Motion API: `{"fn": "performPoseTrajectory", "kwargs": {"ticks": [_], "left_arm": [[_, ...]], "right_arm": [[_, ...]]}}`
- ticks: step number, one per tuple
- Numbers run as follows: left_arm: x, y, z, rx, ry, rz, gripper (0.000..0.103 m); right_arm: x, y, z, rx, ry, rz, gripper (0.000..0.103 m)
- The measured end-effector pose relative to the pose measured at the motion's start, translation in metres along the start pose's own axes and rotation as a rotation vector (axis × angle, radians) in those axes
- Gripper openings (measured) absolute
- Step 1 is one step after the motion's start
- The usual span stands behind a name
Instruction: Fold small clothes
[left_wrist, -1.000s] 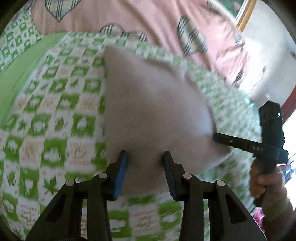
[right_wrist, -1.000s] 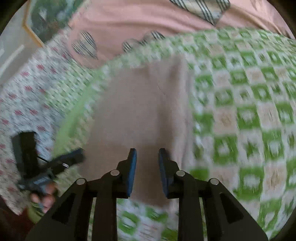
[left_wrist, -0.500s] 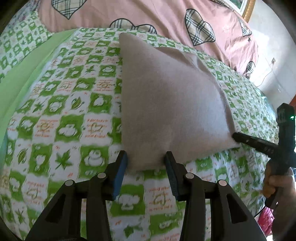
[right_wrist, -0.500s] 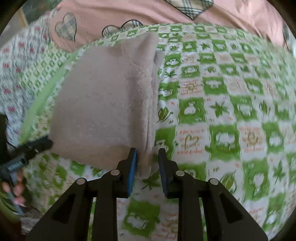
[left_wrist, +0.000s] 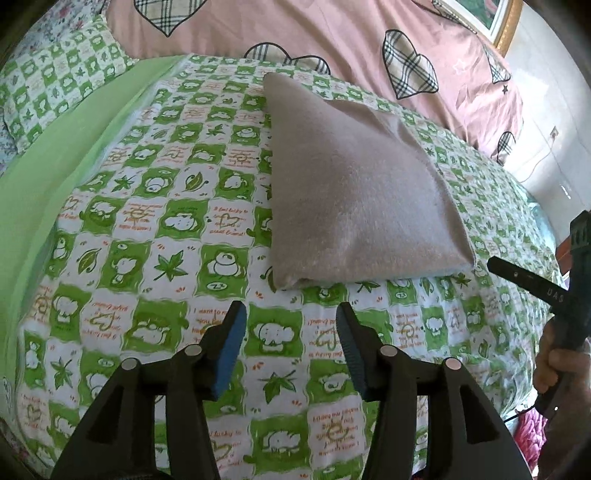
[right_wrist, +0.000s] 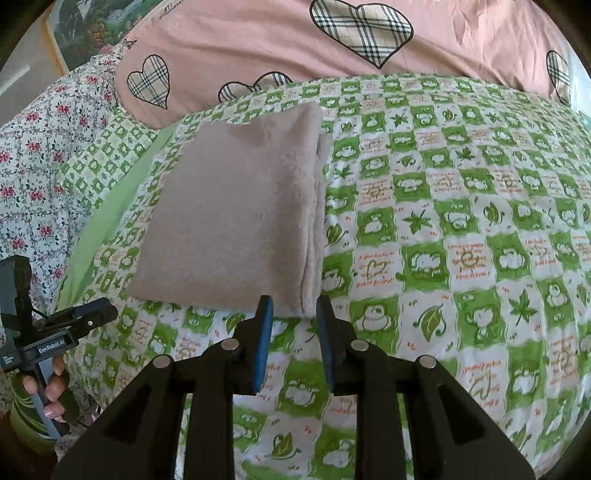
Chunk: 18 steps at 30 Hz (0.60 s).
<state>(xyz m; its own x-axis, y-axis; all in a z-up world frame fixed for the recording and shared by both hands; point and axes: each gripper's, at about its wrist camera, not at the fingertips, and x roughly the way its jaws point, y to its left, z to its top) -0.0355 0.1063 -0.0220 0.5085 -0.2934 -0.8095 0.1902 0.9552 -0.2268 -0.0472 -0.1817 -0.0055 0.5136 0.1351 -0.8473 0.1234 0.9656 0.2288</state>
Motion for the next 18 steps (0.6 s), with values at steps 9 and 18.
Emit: {"fn": "performPoseTrajectory", "kwargs": {"ticks": [9,18], "left_arm": [[-0.017,-0.007,-0.016,0.035,-0.026,0.087,0.078],[-0.018,-0.003,-0.025,0.045,0.000,0.149,0.081]], "right_arm": [[-0.019,0.011,-0.022,-0.002,0.000,0.024,0.060],[-0.021,0.016,-0.037,-0.019,0.016,0.049,0.069]]}}
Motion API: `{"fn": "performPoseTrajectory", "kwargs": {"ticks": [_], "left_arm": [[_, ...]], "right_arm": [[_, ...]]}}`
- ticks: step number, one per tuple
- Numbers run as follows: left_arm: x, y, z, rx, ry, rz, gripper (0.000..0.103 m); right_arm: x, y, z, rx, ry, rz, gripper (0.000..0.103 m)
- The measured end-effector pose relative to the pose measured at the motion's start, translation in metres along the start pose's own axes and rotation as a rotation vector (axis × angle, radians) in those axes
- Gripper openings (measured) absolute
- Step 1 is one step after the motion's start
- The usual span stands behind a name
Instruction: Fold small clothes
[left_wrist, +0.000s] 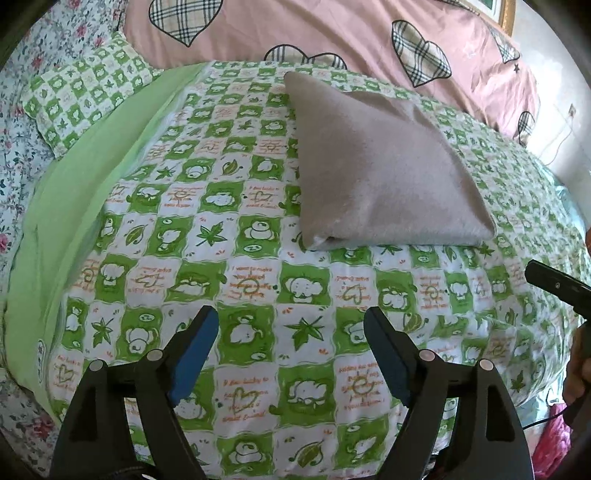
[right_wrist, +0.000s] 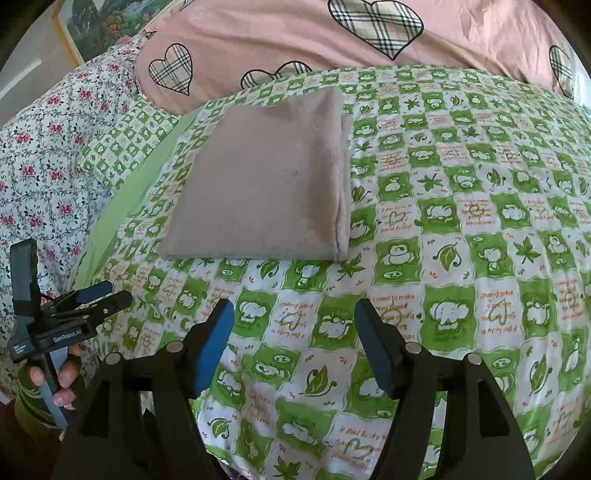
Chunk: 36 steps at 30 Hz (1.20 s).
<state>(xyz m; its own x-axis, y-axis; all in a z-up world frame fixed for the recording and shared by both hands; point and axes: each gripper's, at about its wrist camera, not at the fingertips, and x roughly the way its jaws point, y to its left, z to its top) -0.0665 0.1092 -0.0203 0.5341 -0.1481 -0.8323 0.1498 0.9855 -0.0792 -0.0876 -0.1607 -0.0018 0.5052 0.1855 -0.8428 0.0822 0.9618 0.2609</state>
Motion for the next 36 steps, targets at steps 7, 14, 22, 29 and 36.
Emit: {"fn": "performPoseTrajectory", "kwargs": {"ticks": [7,14,22,29,36], "left_arm": [[0.016,0.007,0.043,-0.056,0.002,-0.068,0.082],[0.056,0.008,0.116,-0.118,-0.003,-0.142,0.082],[0.104,0.008,0.158,-0.153,0.013,-0.116,0.083],[0.117,0.010,0.169,-0.130,0.001,-0.046,0.083],[0.127,0.006,0.169,-0.110,0.000,-0.042,0.084]], "right_arm": [[0.013,-0.016,0.045,0.065,-0.072,0.026,0.069],[0.057,-0.044,0.115,0.164,-0.094,0.100,0.056],[0.126,-0.067,0.159,0.234,0.014,0.170,0.027],[0.102,-0.048,0.167,0.146,-0.070,0.127,0.011],[0.136,-0.064,0.153,0.194,0.005,0.085,0.013]]}}
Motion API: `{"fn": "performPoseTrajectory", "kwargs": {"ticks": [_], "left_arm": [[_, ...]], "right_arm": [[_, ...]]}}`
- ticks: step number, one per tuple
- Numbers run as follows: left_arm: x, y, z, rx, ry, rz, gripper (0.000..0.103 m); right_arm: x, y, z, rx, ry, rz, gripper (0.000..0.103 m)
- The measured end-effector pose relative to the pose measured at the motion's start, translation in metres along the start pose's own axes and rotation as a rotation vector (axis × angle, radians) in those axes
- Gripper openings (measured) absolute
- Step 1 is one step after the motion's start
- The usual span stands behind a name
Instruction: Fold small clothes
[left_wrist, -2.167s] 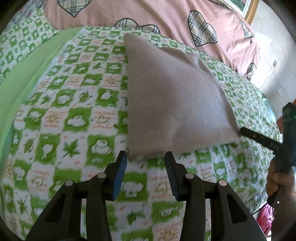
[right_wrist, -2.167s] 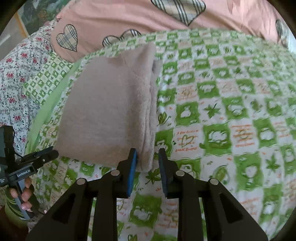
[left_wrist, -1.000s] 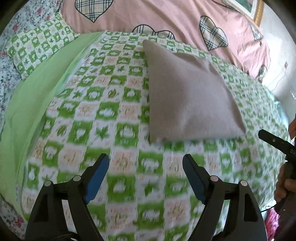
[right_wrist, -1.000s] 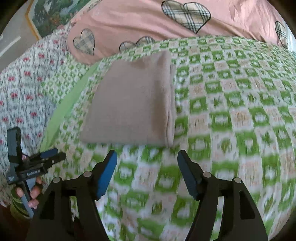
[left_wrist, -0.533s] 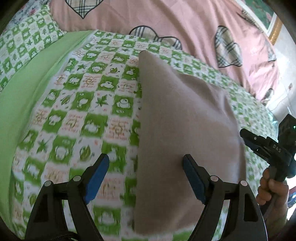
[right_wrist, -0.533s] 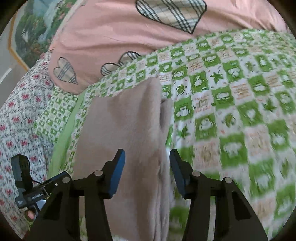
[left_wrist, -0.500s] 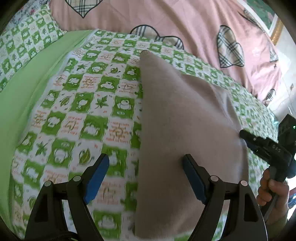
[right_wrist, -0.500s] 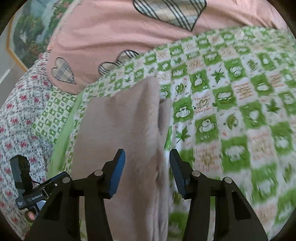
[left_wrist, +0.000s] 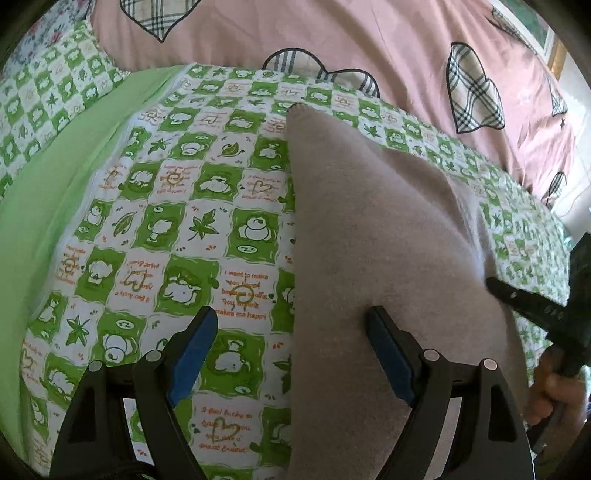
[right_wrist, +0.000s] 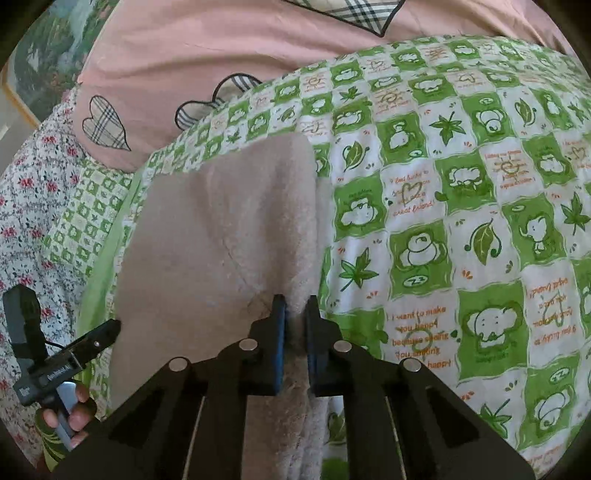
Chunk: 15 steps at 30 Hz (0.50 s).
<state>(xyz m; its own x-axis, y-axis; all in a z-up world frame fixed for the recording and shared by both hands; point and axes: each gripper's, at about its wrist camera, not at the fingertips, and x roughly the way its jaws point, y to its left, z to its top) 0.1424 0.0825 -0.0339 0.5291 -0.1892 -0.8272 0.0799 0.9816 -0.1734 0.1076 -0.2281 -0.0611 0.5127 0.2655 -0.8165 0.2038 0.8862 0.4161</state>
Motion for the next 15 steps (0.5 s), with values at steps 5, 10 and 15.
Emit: {"fn": "performPoseTrajectory", "kwargs": {"ticks": [5,10,15], "left_arm": [[-0.017,0.001,-0.005,-0.007,-0.011,0.006,0.084],[-0.040,-0.005,-0.024,0.021,-0.024,0.038,0.083],[-0.064,-0.009,-0.054,0.063,-0.044,0.079,0.083]], "right_arm": [[-0.030,0.004,-0.005,0.006,-0.026,-0.035,0.014],[-0.055,0.016,-0.019,-0.028,-0.049,-0.054,0.039],[-0.076,0.038,-0.045,-0.105,-0.068,-0.042,0.060]]}}
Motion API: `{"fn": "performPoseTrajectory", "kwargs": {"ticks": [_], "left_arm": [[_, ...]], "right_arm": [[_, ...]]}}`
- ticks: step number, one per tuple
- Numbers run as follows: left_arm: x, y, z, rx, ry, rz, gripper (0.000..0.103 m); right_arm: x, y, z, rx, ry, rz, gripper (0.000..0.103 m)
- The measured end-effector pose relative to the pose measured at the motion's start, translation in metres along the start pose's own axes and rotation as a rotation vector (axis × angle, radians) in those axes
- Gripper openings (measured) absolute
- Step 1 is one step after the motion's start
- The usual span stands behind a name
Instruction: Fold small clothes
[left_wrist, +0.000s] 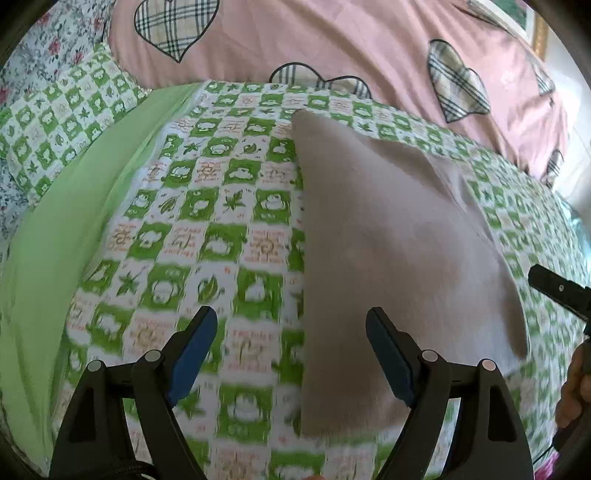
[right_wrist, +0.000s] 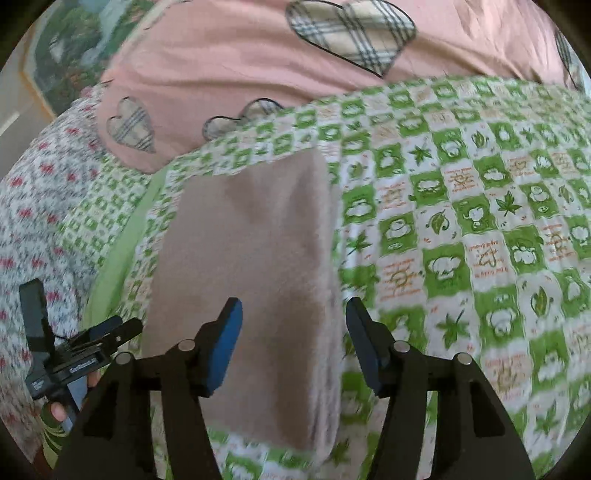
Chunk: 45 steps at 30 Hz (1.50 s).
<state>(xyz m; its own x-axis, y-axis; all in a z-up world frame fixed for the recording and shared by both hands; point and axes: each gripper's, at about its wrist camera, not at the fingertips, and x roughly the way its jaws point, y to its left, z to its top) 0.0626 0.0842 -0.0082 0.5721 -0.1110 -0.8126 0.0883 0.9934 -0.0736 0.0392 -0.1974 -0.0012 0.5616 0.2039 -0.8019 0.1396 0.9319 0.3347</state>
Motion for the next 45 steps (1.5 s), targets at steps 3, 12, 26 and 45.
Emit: {"fn": "performPoseTrajectory", "kwargs": {"ticks": [3,12,26,45], "left_arm": [[-0.014,-0.001,-0.018,0.015,-0.008,0.011,0.084],[-0.036,0.006,-0.059,0.035,0.005,0.069,0.085],[-0.053,-0.006,-0.096,0.083,0.040,0.059,0.086],[-0.069,-0.027,-0.070,0.138,-0.027,0.089,0.086]], "right_arm": [[-0.009,0.011,-0.011,-0.037,0.006,0.009,0.061],[-0.033,0.039,-0.057,-0.141,0.019,0.021,0.075],[-0.043,0.051,-0.109,-0.198,0.080,-0.010,0.079],[-0.044,0.062,-0.099,-0.225,0.060,-0.002,0.083]]}}
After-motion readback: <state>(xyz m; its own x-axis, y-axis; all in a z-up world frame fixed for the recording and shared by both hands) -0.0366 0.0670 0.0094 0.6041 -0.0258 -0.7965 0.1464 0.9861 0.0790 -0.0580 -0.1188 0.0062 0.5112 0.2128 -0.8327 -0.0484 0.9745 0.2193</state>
